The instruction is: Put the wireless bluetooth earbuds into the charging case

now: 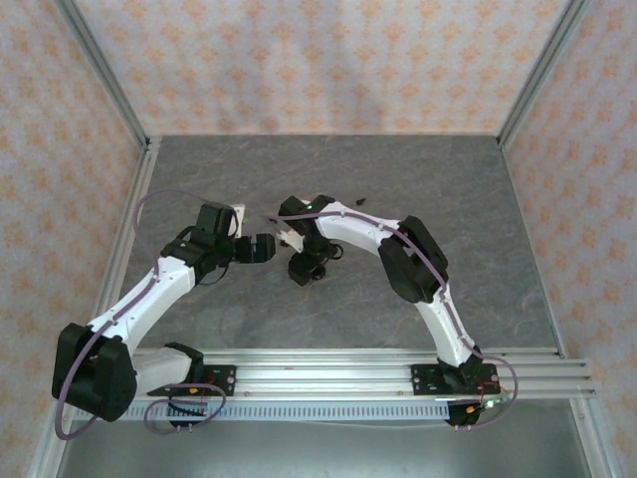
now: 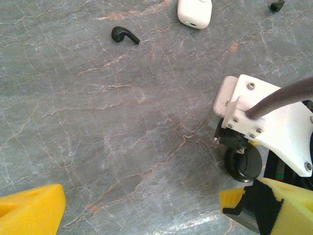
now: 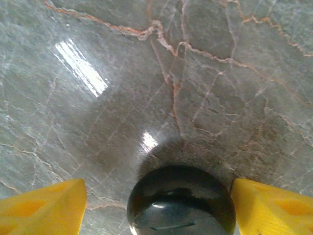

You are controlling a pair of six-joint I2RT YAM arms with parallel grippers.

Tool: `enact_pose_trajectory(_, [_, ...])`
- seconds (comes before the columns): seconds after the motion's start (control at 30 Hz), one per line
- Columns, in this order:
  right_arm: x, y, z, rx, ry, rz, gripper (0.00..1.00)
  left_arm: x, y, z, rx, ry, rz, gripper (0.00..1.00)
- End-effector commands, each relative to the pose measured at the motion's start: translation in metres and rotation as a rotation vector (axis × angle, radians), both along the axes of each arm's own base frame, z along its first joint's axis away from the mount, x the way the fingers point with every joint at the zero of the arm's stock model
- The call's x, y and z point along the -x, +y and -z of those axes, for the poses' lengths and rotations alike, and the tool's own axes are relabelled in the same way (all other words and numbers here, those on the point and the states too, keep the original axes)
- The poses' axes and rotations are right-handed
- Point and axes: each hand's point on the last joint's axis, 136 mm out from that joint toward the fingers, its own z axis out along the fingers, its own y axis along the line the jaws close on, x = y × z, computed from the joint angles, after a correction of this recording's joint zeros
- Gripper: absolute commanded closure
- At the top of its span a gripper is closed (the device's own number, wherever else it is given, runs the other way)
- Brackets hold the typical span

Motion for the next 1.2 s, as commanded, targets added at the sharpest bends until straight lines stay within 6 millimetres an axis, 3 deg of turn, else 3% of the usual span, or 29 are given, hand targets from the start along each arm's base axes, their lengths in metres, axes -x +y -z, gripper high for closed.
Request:
enact_pose_trajectory(0.0, [-0.010,-0.012,0.006,0.097,-0.063,-0.005,0.27,-0.001,0.005,-0.001,-0.009,-0.016,-0.036,0.03])
enact_pose_trajectory(0.4, [-0.008,-0.029,0.011,0.170,-0.068,0.133,0.61,-0.010,0.007,-0.007,-0.013,-0.023,-0.073,0.03])
enact_pose_trajectory(0.63, [-0.018,-0.032,-0.010,0.081,-0.061,0.374,0.64,-0.012,-0.004,-0.026,0.029,-0.095,-0.005,0.09])
enact_pose_trajectory(0.77, [-0.034,-0.039,-0.042,-0.062,-0.047,0.598,0.64,-0.012,-0.016,-0.054,0.093,-0.208,0.066,0.15])
enact_pose_trajectory(0.97, [-0.059,-0.042,-0.119,-0.364,-0.054,0.858,0.64,-0.018,-0.042,-0.095,0.173,-0.349,0.139,0.20])
enact_pose_trajectory(1.17, [-0.068,-0.048,-0.194,-0.595,-0.097,0.973,0.64,-0.015,-0.096,-0.129,0.169,-0.484,0.290,0.19])
